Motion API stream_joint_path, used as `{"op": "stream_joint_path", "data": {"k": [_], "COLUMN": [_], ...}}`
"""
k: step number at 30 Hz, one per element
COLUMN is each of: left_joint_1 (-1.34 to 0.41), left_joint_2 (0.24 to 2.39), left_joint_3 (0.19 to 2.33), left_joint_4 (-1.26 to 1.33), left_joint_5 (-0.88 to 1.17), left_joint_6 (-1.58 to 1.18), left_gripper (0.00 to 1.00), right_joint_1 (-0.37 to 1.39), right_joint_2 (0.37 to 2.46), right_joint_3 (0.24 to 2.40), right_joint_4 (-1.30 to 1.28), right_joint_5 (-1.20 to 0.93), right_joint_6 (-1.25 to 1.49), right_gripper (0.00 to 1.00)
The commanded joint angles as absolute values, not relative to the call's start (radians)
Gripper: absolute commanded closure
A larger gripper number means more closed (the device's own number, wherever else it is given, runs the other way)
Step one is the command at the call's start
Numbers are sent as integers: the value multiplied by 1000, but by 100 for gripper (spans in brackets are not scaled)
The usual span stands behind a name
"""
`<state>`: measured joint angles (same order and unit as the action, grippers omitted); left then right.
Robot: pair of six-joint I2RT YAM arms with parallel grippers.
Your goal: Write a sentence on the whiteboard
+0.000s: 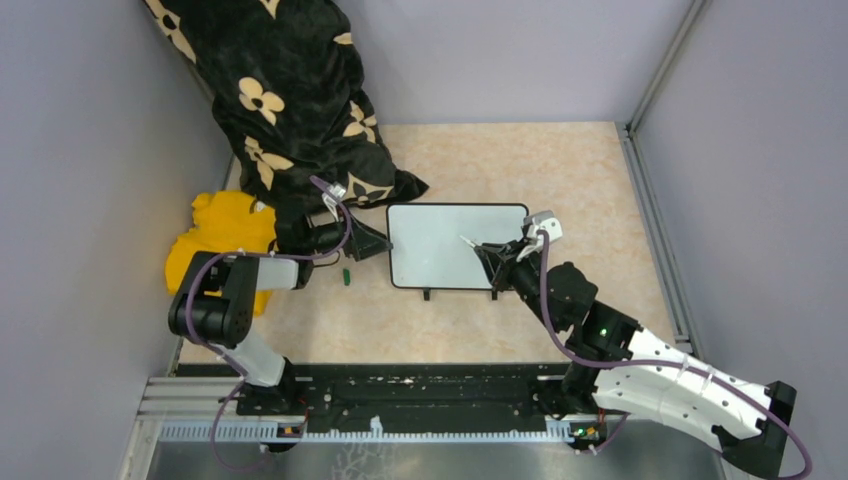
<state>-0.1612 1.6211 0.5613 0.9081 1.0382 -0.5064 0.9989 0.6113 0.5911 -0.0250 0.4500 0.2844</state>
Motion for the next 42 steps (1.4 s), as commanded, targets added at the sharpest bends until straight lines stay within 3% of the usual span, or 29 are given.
{"op": "stream_joint_path", "data": {"k": [1,9,42], "left_joint_1": [-162,-188,-229], "left_joint_2": [1683,1796,1957], "left_joint_3": [565,558,582], "left_joint_4": [1101,1393,1391], "left_joint_5": [1148,1198,1229], "left_joint_6": [-557,-683,-652], "left_gripper": [25,33,63], "right_joint_1": [999,998,1013], "right_joint_2": [628,666,816], "right_joint_3": [635,659,729], "right_joint_4": [37,48,96], "right_joint_5": [431,385,202], "right_joint_6": [283,279,322], "right_gripper": [100,100,100]}}
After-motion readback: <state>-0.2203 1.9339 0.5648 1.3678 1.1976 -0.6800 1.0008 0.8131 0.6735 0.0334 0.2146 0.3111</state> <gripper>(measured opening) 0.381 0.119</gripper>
